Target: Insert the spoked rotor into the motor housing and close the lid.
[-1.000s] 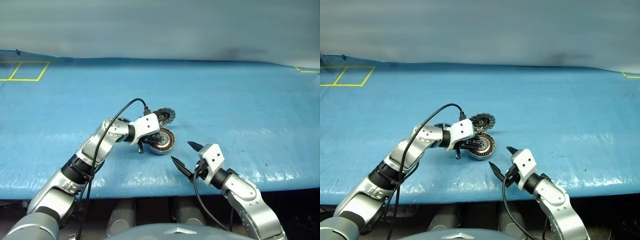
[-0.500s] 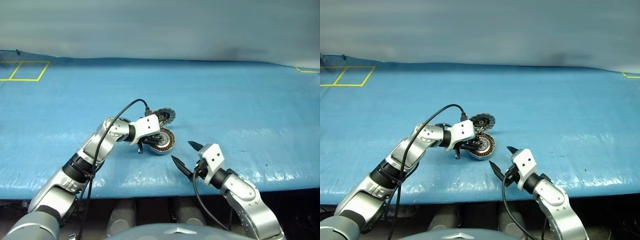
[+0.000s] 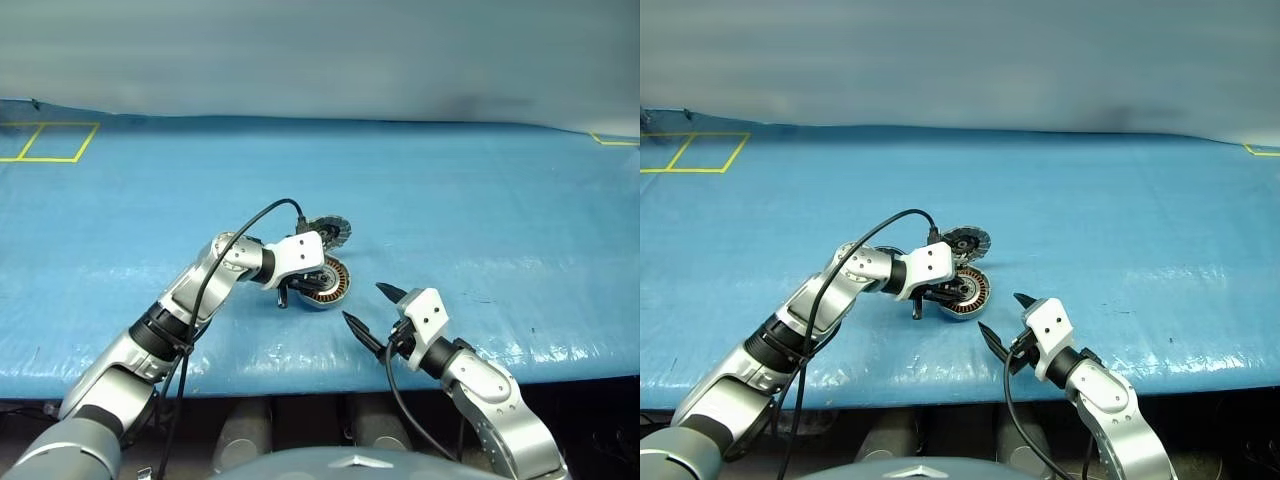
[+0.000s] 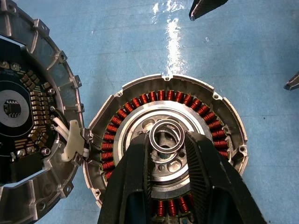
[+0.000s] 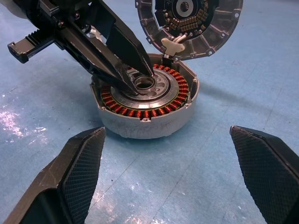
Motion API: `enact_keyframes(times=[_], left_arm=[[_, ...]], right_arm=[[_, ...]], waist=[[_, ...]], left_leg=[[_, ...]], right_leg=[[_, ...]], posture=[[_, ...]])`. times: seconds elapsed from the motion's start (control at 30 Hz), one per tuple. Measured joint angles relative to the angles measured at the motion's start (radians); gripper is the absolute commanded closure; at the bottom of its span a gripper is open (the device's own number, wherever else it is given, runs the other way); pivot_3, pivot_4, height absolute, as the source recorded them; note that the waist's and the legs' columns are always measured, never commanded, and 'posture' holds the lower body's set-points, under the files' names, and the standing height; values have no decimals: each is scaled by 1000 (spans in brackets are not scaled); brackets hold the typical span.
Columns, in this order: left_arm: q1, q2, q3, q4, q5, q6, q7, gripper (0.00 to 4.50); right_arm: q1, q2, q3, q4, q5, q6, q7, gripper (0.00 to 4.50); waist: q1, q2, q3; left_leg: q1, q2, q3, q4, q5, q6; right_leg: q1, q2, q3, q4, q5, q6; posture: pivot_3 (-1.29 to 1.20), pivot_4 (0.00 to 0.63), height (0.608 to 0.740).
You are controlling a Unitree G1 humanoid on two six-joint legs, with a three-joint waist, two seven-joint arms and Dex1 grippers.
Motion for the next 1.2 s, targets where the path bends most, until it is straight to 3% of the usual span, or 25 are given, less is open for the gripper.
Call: enact_keyframes(times=[0.5,0.83,0.97,1.2], left_arm=[[0,8,2,-2,4,12,9,3760],[3,-12,36,-5,-13,48,36,396],[26,-30,41,-60,-65,84,20,569],[45,-26,81,-165,-174,158,-10,2780]], right_arm=[[-1,-2,-1,0,0,3,1,0],[4,-6,-1,0,1,4,1,0],[10,-9,-3,0,1,5,1,0],[1,-12,-3,0,2,6,2,0]], waist=[[-1,0,0],[0,0,0],[0,0,0],[-2,0,0]], left_leg=[[0,0,0,0,0,0],[0,0,0,-1,0,0],[-1,0,0,0,0,0],[0,0,0,0,0,0]], right_leg=[[0,0,0,0,0,0],[0,0,0,-1,0,0],[-1,0,0,-1,0,0],[0,0,0,-1,0,0]], posture=[[0,150,740],[0,150,740],[0,150,740],[0,150,740]])
